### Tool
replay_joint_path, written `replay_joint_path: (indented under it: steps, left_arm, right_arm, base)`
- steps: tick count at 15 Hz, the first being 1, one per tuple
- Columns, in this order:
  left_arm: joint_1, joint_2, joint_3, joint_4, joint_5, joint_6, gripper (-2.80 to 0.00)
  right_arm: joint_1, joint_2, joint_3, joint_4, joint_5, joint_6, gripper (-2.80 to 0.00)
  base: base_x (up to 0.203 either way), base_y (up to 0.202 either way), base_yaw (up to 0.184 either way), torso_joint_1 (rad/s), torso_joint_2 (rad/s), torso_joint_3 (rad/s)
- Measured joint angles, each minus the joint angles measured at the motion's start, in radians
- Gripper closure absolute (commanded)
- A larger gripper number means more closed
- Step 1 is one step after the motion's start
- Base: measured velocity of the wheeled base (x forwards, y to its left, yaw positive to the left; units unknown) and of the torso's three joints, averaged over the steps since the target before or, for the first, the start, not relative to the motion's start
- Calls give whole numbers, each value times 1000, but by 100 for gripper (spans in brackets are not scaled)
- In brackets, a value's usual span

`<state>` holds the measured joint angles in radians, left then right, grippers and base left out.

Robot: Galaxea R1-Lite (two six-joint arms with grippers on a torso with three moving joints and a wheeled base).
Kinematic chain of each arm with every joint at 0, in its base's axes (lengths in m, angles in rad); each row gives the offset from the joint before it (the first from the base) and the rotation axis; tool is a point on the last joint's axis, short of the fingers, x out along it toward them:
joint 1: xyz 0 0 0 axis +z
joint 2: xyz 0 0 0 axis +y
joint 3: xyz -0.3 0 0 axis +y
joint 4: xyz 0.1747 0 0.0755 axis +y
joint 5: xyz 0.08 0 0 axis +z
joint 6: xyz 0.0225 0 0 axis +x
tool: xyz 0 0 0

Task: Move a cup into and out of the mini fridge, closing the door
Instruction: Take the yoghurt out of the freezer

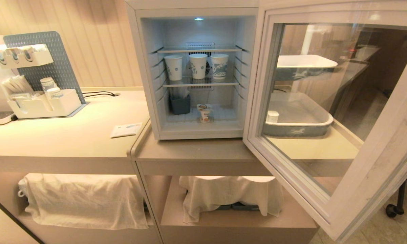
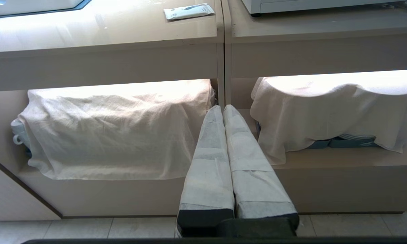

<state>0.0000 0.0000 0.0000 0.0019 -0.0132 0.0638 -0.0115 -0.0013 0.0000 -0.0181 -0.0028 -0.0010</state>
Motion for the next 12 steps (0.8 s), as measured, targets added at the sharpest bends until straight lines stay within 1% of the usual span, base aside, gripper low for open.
replay_joint_path:
  steps: [7,9,12]
  left_arm:
    - [0,0,0,0,-2,1,0]
    - [0,0,0,0,-1,6,0]
    - [0,0,-1,1,-1,10,0]
  right_arm:
    - [0,0,0,0,0,1,0]
    - [0,0,0,0,0,0,0]
    - [0,0,0,0,0,1,0]
  base:
    - [0,0,0,0,0,0]
    - [-117,0,2,1,11,0]
    - [-194,0,0,0,1,0]
